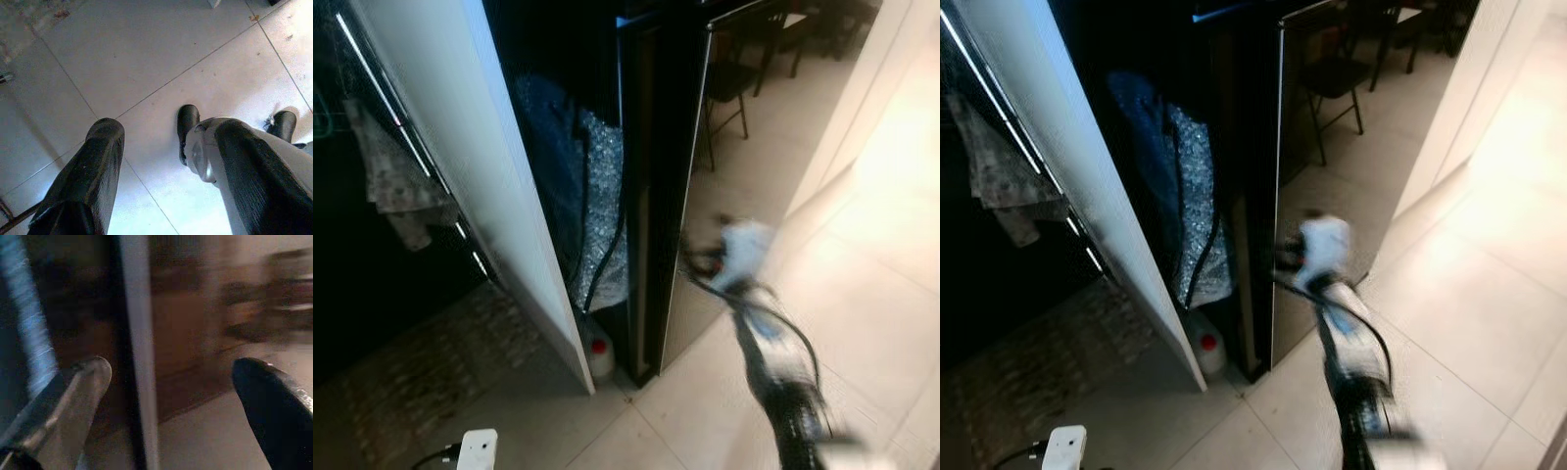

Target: Restocking fridge

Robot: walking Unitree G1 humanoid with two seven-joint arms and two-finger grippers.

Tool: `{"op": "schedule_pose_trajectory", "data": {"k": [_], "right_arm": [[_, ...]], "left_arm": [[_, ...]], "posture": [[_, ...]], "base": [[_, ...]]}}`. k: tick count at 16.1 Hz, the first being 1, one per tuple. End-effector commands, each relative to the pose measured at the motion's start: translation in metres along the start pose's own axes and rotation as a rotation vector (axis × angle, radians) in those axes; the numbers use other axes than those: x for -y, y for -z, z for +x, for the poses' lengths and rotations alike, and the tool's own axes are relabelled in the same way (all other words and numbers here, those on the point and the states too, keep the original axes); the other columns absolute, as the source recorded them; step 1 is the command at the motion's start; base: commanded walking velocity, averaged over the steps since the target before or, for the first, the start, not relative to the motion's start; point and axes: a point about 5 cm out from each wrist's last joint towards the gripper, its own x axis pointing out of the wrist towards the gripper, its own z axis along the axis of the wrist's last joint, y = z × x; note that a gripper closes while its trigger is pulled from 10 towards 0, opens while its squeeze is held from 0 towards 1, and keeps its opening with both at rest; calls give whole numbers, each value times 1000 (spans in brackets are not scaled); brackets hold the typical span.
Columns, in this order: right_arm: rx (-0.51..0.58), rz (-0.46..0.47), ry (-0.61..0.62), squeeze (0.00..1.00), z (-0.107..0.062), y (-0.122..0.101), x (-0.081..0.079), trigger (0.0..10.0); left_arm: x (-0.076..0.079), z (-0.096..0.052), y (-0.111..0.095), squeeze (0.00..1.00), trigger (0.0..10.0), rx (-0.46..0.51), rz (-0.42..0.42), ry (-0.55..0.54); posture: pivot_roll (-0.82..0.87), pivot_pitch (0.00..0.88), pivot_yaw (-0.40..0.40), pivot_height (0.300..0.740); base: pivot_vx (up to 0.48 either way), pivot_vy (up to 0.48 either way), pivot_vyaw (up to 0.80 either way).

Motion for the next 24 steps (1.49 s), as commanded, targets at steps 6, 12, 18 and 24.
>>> {"op": "schedule_pose_trajectory", "data": {"k": [6, 12, 18, 24], "right_arm": [[-563, 187, 572, 0, -122, 97, 84, 10000], [-1127, 257, 422, 0, -226, 160, 27, 10000], [-1188, 192, 275, 0, -232, 162, 22, 10000], [-1186, 197, 257, 0, -234, 163, 17, 10000]], "left_arm": [[-2, -1, 5, 0, 10000, -32, 39, 8], [1, 0, 4, 0, 10000, -27, 37, 12], [0, 0, 3, 0, 10000, -31, 60, 6], [-1, 0, 2, 0, 10000, -30, 67, 5]], "posture": [[53, 55, 81, 740], [67, 57, 71, 740], [73, 57, 65, 740], [66, 30, 66, 740]], "base": [[0, 0, 0], [0, 0, 0], [0, -179, 133], [0, -269, 667]]}}
